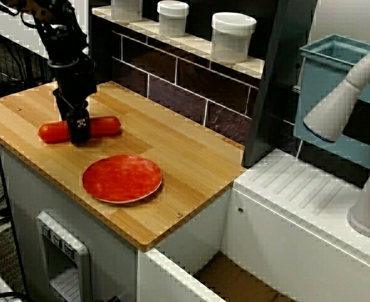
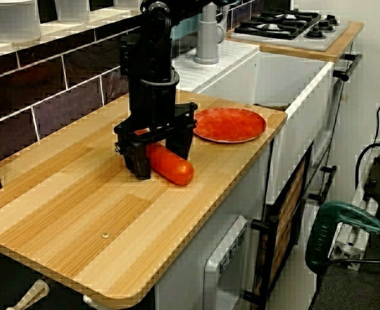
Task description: Put the object on the plate
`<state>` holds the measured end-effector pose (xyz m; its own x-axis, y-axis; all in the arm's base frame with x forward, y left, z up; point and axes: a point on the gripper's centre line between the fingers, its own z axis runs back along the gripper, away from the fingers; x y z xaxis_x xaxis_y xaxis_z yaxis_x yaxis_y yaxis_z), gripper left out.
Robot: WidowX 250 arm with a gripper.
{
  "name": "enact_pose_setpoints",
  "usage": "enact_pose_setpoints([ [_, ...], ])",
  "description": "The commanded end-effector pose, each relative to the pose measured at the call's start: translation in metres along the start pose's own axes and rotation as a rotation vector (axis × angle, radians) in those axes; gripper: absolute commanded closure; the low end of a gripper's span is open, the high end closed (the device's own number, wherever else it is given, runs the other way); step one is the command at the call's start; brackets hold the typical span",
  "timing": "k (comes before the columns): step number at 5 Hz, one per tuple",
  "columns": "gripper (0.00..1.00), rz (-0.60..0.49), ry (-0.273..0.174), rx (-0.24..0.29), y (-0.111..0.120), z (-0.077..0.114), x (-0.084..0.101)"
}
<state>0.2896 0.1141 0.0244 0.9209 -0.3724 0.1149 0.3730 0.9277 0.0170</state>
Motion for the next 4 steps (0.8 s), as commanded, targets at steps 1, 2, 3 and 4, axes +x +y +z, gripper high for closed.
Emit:
enact_pose_setpoints([
  [1, 1.0, -0.009, -0.01, 0.005, 0.001, 0.007, -0.002],
  [2, 1.0, -0.018, -0.032, -0.015, 0.002, 0.029, -0.002],
  [3, 1.0, -0.021, -0.064, -0.043, 0.001, 0.06, -0.003],
  [4, 1.0, -0.053, -0.099, -0.047, -0.01, 0.082, -0.003],
])
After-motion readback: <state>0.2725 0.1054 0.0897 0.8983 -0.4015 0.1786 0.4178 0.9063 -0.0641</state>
